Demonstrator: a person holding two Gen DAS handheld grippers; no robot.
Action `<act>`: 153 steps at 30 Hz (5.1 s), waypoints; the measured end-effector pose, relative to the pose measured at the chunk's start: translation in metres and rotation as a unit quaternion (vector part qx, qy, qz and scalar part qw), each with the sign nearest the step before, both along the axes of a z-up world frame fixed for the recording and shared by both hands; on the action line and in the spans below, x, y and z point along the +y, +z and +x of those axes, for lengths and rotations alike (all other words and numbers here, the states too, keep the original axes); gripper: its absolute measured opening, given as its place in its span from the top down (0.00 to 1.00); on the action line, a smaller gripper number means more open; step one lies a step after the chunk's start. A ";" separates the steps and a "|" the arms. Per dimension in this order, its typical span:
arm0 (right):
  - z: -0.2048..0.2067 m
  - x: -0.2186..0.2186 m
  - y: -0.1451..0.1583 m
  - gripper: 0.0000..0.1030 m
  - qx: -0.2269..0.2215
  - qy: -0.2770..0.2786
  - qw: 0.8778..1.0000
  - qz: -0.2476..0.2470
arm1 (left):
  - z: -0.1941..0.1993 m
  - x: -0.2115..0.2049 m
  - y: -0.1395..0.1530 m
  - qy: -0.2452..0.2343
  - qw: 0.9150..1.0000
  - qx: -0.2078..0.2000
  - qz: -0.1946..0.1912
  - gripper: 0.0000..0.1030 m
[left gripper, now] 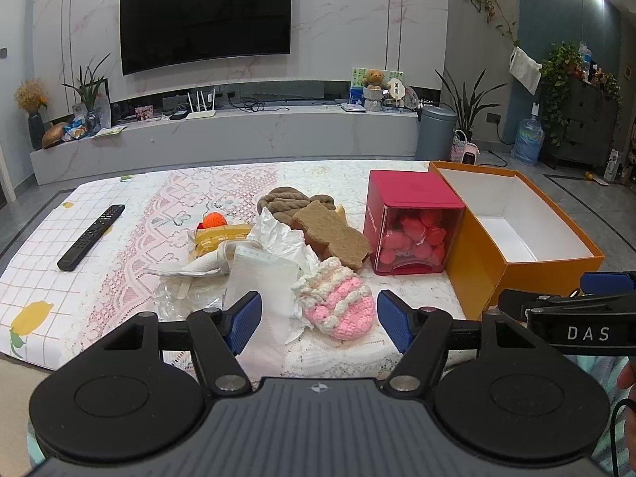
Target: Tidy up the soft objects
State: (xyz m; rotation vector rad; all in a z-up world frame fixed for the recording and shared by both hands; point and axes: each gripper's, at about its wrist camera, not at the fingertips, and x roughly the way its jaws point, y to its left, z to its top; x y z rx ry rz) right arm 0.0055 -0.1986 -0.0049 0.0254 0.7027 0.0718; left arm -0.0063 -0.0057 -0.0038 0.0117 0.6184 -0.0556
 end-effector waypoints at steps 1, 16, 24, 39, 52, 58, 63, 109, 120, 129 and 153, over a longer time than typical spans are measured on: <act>0.000 -0.001 0.000 0.03 0.001 0.000 1.000 0.000 | 0.000 0.000 0.000 -0.001 1.000 0.000 -0.001 0.23; 0.002 0.002 -0.004 0.03 0.006 -0.001 1.000 -0.004 | -0.001 0.000 -0.003 0.000 1.000 0.006 -0.002 0.25; 0.003 0.005 -0.005 0.03 0.010 0.001 1.000 -0.007 | 0.000 0.002 -0.006 0.002 1.000 0.007 -0.003 0.25; 0.012 0.011 -0.022 0.03 0.003 0.042 0.999 0.006 | 0.008 0.025 -0.021 -0.034 0.998 0.020 -0.049 0.47; 0.063 0.058 -0.056 0.18 0.030 0.156 0.987 0.014 | 0.060 0.064 -0.051 0.004 0.999 0.048 -0.012 0.24; 0.112 0.089 -0.087 0.11 0.059 0.203 0.977 0.003 | 0.096 0.074 -0.080 0.025 0.995 0.096 -0.021 0.27; 0.139 0.100 -0.116 0.11 0.087 0.209 0.974 0.005 | 0.112 0.084 -0.096 0.032 0.987 0.140 -0.072 0.27; 0.065 0.040 -0.043 0.79 -0.023 0.186 0.980 0.062 | 0.044 0.036 0.004 -0.035 0.996 -0.004 -0.088 1.00; 0.061 -0.051 0.023 0.79 -0.061 0.095 0.991 0.067 | 0.069 -0.031 0.055 -0.130 0.984 -0.021 -0.120 1.00; 0.089 -0.131 0.032 0.79 -0.027 0.008 0.997 0.066 | 0.116 -0.127 0.060 -0.210 0.973 -0.009 -0.094 1.00; 0.201 -0.176 -0.060 1.00 0.165 0.018 0.986 0.016 | 0.205 -0.246 -0.044 -0.254 0.949 0.157 0.101 1.00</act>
